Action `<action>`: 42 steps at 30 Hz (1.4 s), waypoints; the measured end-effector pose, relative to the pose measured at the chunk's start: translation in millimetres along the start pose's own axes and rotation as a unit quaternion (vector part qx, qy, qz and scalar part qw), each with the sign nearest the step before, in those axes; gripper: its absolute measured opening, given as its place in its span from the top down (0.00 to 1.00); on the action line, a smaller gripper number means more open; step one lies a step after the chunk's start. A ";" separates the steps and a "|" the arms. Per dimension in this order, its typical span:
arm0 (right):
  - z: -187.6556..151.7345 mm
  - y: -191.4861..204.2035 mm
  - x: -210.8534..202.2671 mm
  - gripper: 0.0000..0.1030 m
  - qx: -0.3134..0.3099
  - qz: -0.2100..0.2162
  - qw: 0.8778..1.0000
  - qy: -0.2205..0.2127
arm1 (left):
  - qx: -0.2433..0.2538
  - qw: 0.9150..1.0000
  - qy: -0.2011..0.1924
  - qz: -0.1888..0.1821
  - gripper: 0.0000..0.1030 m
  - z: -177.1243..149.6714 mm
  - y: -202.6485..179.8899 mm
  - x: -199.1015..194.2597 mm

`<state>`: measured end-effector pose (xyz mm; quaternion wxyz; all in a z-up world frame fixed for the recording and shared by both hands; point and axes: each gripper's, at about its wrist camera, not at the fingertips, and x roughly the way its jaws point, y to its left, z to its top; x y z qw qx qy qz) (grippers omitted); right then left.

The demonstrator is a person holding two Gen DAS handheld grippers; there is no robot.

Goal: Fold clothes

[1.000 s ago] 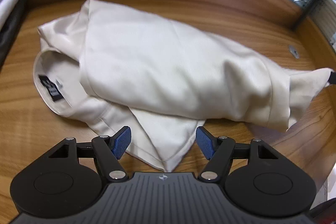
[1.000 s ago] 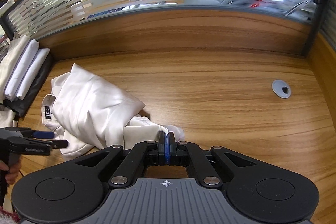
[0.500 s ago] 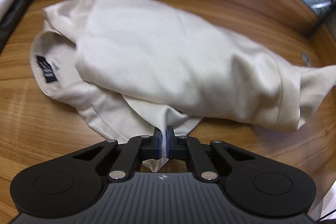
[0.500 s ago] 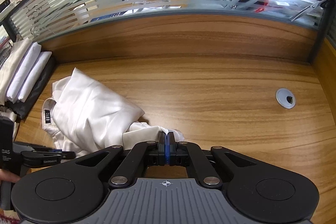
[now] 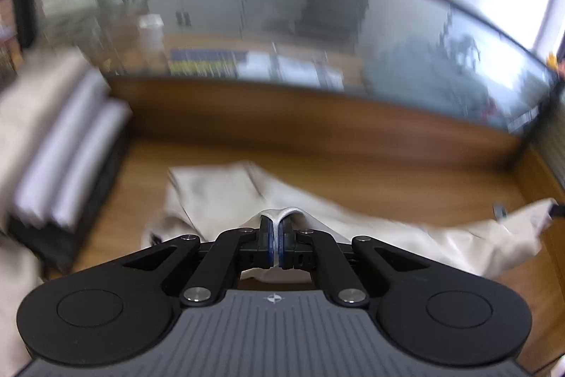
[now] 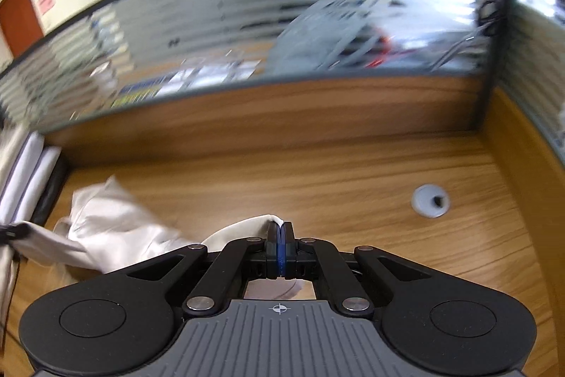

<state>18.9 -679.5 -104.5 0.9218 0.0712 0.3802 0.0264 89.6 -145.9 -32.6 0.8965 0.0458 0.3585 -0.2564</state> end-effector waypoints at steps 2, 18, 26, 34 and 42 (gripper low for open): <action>7.8 -12.5 -11.9 0.98 0.015 -0.013 1.000 -0.018 | -0.010 0.999 -0.033 0.010 0.98 24.2 9.2 -14.5; -39.6 -51.8 -52.8 0.98 0.043 -0.057 0.996 0.055 | -0.030 0.995 0.062 0.071 0.98 -32.8 56.7 -57.1; -100.6 -22.5 -24.8 0.97 -0.009 -0.016 0.983 0.183 | -0.046 0.982 0.142 0.112 0.93 -108.2 67.5 -52.0; -77.4 0.4 -6.0 0.73 -0.113 0.006 0.978 0.174 | -0.039 0.992 0.102 0.062 0.46 -105.4 38.4 -58.4; -67.8 45.9 32.1 0.71 -0.183 0.073 0.967 0.159 | 0.010 0.994 0.102 0.032 0.35 -98.1 -6.4 -16.1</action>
